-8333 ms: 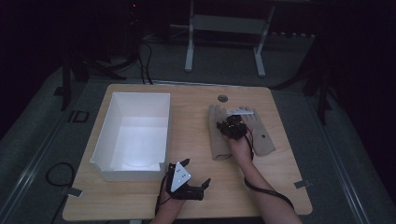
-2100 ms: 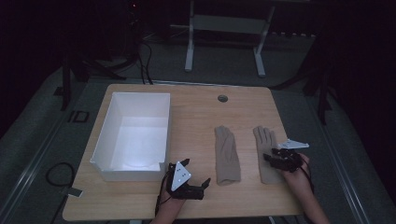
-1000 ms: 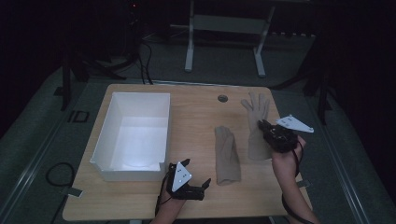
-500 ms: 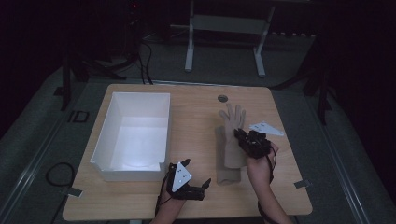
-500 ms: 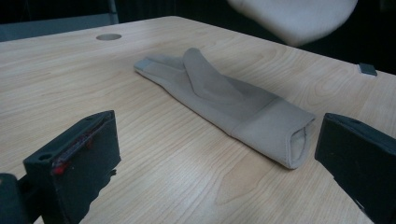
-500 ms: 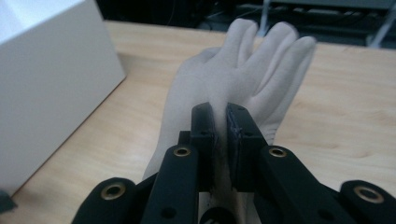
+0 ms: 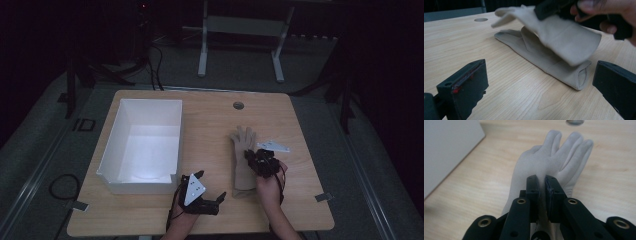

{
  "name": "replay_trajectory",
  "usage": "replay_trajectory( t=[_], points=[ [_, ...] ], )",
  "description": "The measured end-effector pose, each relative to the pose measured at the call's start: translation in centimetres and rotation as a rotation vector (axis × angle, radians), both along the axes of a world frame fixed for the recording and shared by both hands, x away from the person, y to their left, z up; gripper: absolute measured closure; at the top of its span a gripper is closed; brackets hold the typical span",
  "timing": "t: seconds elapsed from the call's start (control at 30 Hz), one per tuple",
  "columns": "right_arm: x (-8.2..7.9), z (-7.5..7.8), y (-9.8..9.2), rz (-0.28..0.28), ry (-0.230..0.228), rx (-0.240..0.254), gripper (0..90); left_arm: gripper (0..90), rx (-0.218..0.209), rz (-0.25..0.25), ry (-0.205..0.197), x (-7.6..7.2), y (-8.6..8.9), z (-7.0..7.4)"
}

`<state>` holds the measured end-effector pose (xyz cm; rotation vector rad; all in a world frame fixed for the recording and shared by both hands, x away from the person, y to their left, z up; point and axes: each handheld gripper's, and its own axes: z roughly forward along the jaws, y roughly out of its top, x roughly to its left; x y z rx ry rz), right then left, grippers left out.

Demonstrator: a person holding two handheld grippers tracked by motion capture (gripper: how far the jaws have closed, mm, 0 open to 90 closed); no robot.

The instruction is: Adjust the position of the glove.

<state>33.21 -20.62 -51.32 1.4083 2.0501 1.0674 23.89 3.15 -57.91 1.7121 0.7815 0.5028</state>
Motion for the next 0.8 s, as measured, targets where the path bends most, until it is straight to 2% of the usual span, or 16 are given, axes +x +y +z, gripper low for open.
replay_trajectory(
  t=[0.1,0.23,0.6,0.7,0.8],
  points=[
    [-0.1,-1.2,0.0,0.0,0.037,0.009,82.0,0.3,0.001,-0.001,0.001,0.0,0.0,0.0],
    [-0.2,-1.8,0.1,-0.001,0.039,0.0,81.9,0.3,0.002,-0.001,0.0,0.0,0.0,0.0],
    [0.2,-3.6,0.2,0.015,0.092,-0.012,80.0,0.3,0.001,-0.002,-0.002,0.0,0.0,0.0],
    [0.2,-3.6,0.1,0.021,0.093,-0.008,78.4,0.3,0.006,0.0,-0.003,0.0,0.0,0.0],
    [0.1,-3.0,-0.1,0.037,0.081,0.005,72.0,0.3,0.012,-0.004,-0.007,0.0,-0.1,0.0]
  ],
)
